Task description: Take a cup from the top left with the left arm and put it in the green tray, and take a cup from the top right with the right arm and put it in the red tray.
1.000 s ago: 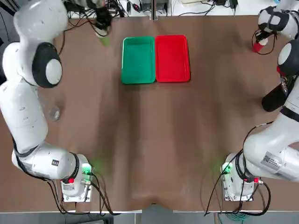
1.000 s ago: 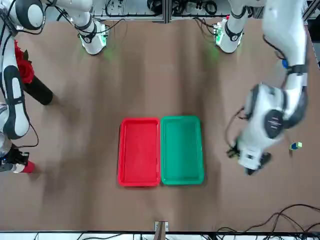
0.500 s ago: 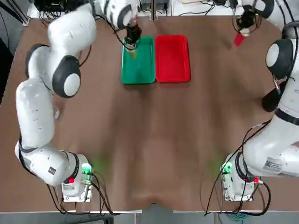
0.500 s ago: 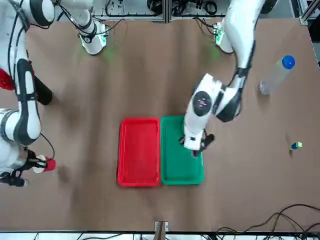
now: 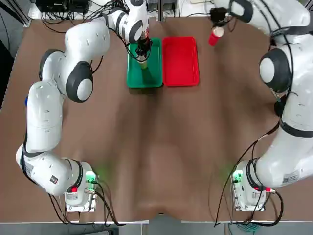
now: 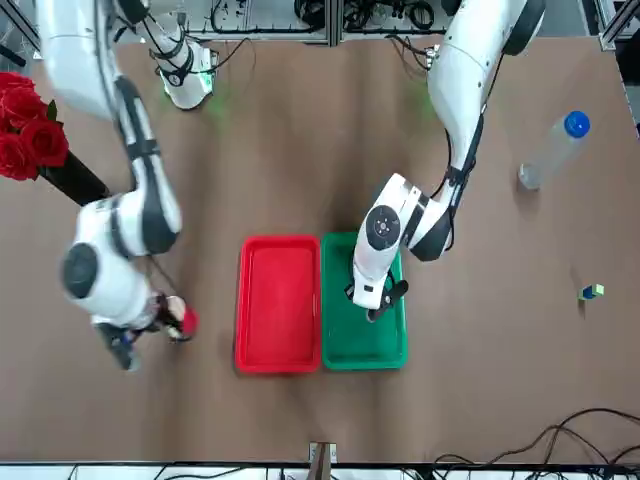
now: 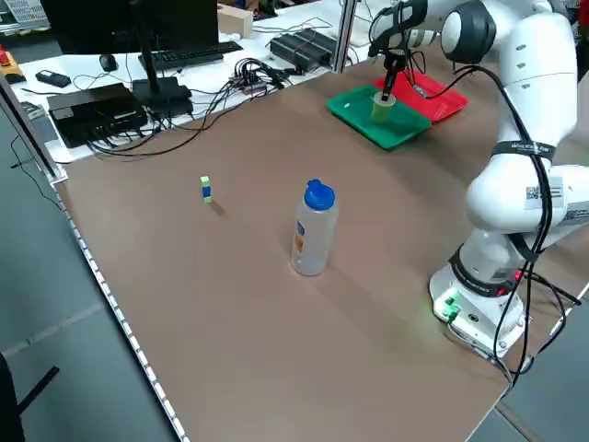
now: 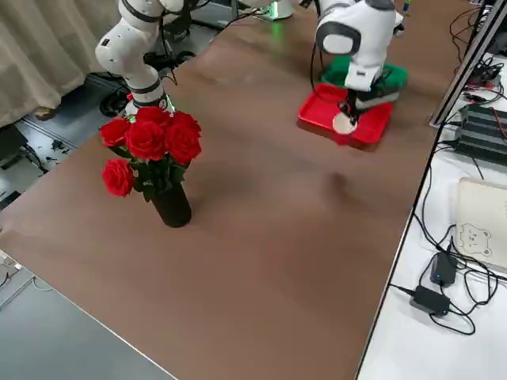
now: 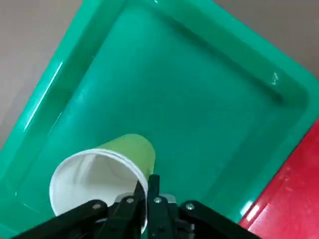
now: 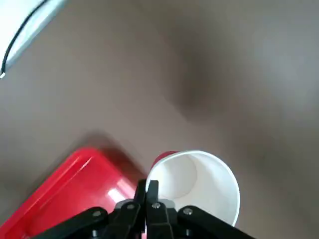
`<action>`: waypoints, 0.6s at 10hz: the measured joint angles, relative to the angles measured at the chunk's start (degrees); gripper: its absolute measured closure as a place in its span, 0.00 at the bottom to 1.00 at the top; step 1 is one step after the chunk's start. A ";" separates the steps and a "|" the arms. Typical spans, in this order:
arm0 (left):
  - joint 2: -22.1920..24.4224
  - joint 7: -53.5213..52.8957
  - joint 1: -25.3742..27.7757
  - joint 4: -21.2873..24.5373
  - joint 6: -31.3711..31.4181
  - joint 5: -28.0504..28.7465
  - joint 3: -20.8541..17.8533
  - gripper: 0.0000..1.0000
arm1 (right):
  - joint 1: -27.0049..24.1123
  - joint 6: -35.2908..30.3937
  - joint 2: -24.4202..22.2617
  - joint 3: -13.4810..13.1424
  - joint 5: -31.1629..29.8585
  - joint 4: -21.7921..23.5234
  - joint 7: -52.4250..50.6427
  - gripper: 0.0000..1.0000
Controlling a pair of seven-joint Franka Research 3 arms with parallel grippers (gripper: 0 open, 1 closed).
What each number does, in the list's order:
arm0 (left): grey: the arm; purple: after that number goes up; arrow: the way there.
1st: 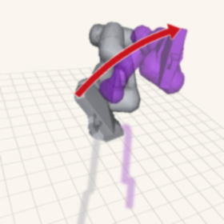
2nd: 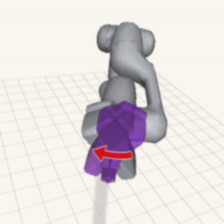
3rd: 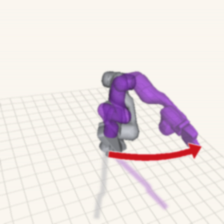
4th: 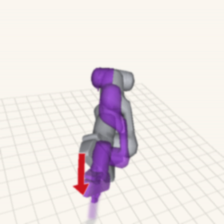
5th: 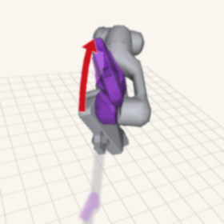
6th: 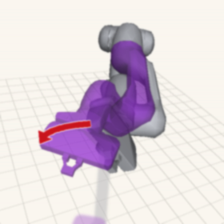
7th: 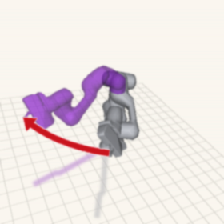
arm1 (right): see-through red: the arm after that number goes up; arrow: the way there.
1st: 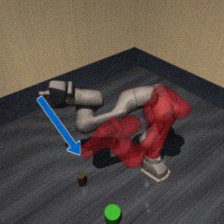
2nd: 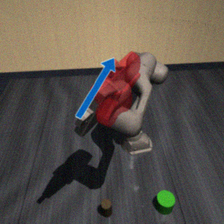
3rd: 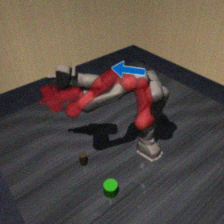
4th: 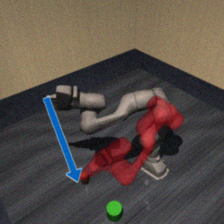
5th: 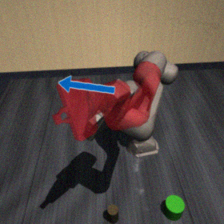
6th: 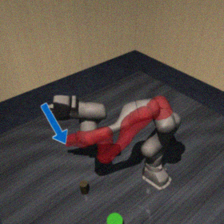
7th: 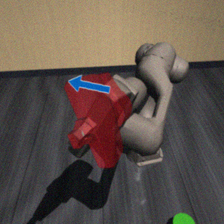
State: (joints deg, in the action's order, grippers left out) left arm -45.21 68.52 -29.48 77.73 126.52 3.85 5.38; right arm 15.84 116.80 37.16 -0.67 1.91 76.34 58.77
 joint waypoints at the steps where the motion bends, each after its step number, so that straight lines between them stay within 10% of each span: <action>1: -0.04 -0.33 0.03 -0.15 0.55 0.00 -0.14 0.86 | 3.09 0.10 0.02 0.04 0.74 0.07 3.83 0.98; 6: 5.13 -1.03 1.55 -3.06 -4.07 0.00 -1.45 0.16 | 12.94 7.60 2.45 -0.08 1.66 2.33 12.64 0.98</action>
State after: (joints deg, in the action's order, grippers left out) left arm -40.08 67.49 -27.93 74.67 122.45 3.85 3.93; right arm 28.79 124.40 39.61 -0.75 3.58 78.68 71.41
